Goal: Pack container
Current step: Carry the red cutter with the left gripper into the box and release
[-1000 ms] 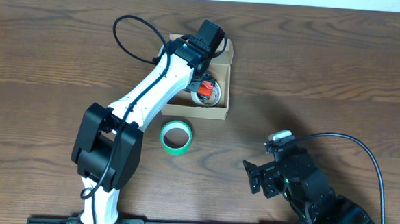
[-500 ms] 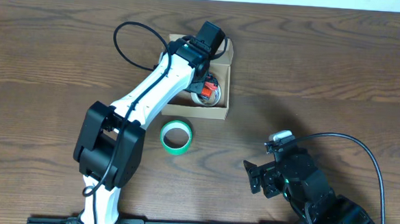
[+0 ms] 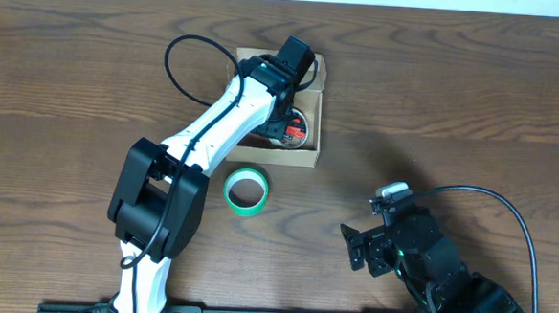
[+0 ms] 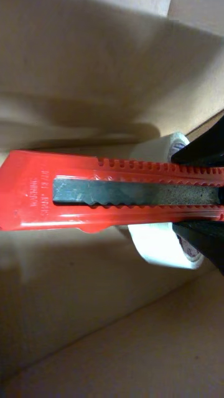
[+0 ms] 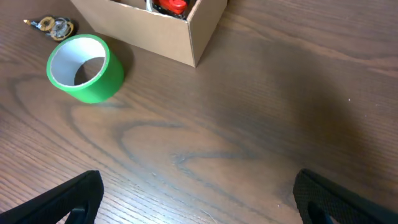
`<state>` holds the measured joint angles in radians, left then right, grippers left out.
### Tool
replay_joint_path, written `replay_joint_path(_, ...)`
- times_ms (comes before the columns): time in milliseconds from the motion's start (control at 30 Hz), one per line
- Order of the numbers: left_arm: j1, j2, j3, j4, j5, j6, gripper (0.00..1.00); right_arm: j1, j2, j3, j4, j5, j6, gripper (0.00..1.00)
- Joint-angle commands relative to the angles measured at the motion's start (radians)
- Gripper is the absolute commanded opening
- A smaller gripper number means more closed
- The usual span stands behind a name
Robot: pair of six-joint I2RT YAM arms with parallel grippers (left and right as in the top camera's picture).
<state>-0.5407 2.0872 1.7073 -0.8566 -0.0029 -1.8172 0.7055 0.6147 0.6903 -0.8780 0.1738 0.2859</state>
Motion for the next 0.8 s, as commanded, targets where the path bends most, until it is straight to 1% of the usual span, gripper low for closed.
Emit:
replay_joint_path(0, -0.004, 0.019, 0.010, -0.007, 0.003, -0.017, 0.33, 0.015, 0.000, 0.000, -0.002, 0.013, 0.016, 0.99)
replay_joint_path(33, -0.004, 0.019, 0.010, -0.007, 0.003, -0.017, 0.38, 0.015, 0.000, 0.000, -0.002, 0.013, 0.016, 0.99)
replay_joint_path(67, -0.004, 0.019, 0.010, -0.007, 0.003, -0.017, 0.45, 0.015, 0.000, 0.000, -0.002, 0.013, 0.016, 0.99)
replay_joint_path(167, -0.004, 0.018, 0.010, -0.006, 0.003, -0.017, 0.53, 0.015, 0.000, 0.000, -0.002, 0.013, 0.016, 0.99)
replay_joint_path(300, -0.004, 0.018, 0.010, -0.003, 0.003, -0.017, 0.55, 0.015, 0.000, 0.000, -0.002, 0.013, 0.016, 0.99)
replay_joint_path(633, -0.002, -0.004, 0.011, 0.030, -0.011, -0.015, 0.56, 0.015, 0.000, 0.000, -0.002, 0.013, 0.016, 0.99)
replay_joint_path(700, 0.000, -0.023, 0.011, 0.030, -0.028, 0.001, 0.60, 0.015, 0.000, 0.000, -0.002, 0.013, 0.016, 0.99)
replay_joint_path(767, 0.006, -0.048, 0.011, 0.030, -0.042, 0.034, 0.61, 0.015, 0.000, 0.000, -0.002, 0.013, 0.016, 0.99)
